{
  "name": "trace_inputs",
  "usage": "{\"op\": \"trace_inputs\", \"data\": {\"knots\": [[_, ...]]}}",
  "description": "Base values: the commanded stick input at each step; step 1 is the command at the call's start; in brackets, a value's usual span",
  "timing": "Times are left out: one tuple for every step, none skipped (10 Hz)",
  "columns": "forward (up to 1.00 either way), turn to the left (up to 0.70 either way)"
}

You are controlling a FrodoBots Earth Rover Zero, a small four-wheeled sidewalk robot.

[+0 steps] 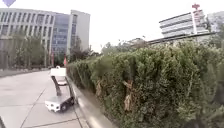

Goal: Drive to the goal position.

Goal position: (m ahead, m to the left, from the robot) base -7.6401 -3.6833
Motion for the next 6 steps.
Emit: {"op": "trace_inputs", "data": {"knots": [[0.05,0.0],[0.05,0.0],[0.05,0.0],[0.05,0.0],[0.05,0.0],[0.05,0.0]]}}
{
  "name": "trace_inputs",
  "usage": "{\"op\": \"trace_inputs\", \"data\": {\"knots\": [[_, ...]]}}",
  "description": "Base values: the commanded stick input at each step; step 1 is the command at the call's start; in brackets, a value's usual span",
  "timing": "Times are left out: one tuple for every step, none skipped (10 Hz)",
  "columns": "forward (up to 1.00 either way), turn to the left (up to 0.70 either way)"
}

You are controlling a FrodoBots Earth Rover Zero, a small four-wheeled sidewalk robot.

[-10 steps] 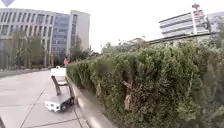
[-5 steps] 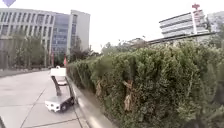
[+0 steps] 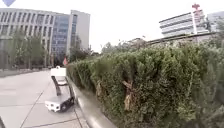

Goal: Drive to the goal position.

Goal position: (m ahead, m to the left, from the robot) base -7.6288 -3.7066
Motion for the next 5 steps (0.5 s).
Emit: {"op": "trace_inputs", "data": {"knots": [[0.05,0.0],[0.05,0.0],[0.05,0.0],[0.05,0.0],[0.05,0.0]]}}
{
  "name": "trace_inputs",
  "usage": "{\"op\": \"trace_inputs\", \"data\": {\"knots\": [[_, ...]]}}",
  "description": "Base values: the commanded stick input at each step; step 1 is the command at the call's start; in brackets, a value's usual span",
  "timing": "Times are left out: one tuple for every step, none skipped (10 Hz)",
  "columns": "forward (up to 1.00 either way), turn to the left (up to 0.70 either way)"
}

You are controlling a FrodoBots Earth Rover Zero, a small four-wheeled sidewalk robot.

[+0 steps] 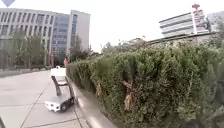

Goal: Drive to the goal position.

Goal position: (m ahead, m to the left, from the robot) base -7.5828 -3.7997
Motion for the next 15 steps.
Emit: {"op": "trace_inputs", "data": {"knots": [[0.05,0.0],[0.05,0.0],[0.05,0.0],[0.05,0.0],[0.05,0.0],[0.05,0.0],[0.05,0.0],[0.05,0.0],[0.05,0.0],[0.05,0.0],[0.05,0.0],[0.05,0.0],[0.05,0.0],[0.05,0.0],[0.05,0.0]]}}
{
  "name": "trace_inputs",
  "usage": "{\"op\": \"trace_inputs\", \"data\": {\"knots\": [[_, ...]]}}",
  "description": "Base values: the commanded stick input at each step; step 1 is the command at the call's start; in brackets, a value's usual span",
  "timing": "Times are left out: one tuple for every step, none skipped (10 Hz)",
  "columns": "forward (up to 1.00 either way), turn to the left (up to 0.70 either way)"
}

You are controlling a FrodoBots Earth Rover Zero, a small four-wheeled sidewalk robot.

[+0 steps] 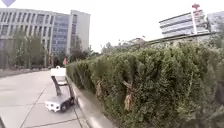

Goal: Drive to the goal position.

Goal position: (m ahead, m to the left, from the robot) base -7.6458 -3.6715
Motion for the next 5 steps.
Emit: {"op": "trace_inputs", "data": {"knots": [[0.05,0.0],[0.05,0.0],[0.05,0.0],[0.05,0.0],[0.05,0.0]]}}
